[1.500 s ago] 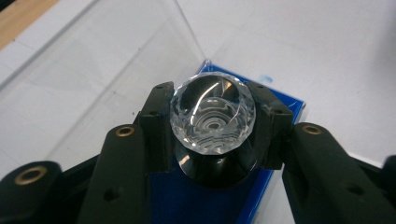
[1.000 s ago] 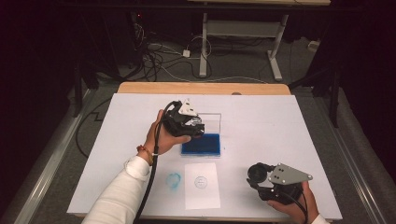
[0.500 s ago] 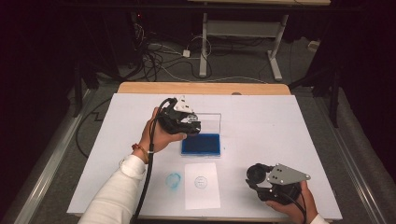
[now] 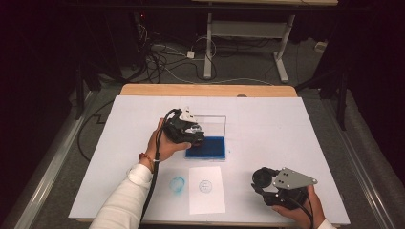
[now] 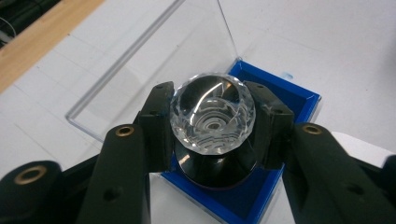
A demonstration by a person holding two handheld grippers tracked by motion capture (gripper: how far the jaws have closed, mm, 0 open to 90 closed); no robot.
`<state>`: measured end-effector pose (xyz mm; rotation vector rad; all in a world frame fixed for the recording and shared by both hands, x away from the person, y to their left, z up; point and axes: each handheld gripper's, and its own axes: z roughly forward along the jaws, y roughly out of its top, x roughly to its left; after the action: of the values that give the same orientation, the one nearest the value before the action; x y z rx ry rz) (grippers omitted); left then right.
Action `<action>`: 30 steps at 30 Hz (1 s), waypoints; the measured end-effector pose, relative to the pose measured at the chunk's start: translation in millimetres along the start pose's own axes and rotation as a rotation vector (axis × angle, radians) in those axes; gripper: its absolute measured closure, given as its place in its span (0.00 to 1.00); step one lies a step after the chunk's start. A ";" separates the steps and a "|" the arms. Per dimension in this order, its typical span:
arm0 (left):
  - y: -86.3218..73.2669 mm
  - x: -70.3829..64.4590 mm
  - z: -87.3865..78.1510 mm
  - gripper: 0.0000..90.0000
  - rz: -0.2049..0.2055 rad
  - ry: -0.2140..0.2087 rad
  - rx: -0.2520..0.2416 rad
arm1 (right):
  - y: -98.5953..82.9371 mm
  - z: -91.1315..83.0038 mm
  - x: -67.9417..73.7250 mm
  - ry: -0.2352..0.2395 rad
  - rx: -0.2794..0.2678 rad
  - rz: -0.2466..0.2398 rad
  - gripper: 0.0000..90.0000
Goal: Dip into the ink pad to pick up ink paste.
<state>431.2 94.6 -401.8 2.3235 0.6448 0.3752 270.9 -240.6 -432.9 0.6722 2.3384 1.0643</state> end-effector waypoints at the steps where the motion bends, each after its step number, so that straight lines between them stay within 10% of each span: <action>1: -1.5 -0.5 2.0 0.61 -0.002 0.001 0.002 | 0.0 0.3 0.2 0.000 0.001 -0.003 0.43; 30: -23.5 -8.7 22.5 0.61 0.000 -0.020 -0.032 | -0.5 2.8 2.4 0.007 0.021 -0.018 0.43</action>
<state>425.5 92.7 -435.0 2.2941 0.6244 0.3599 270.7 -238.0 -435.4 0.6552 2.3599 1.0374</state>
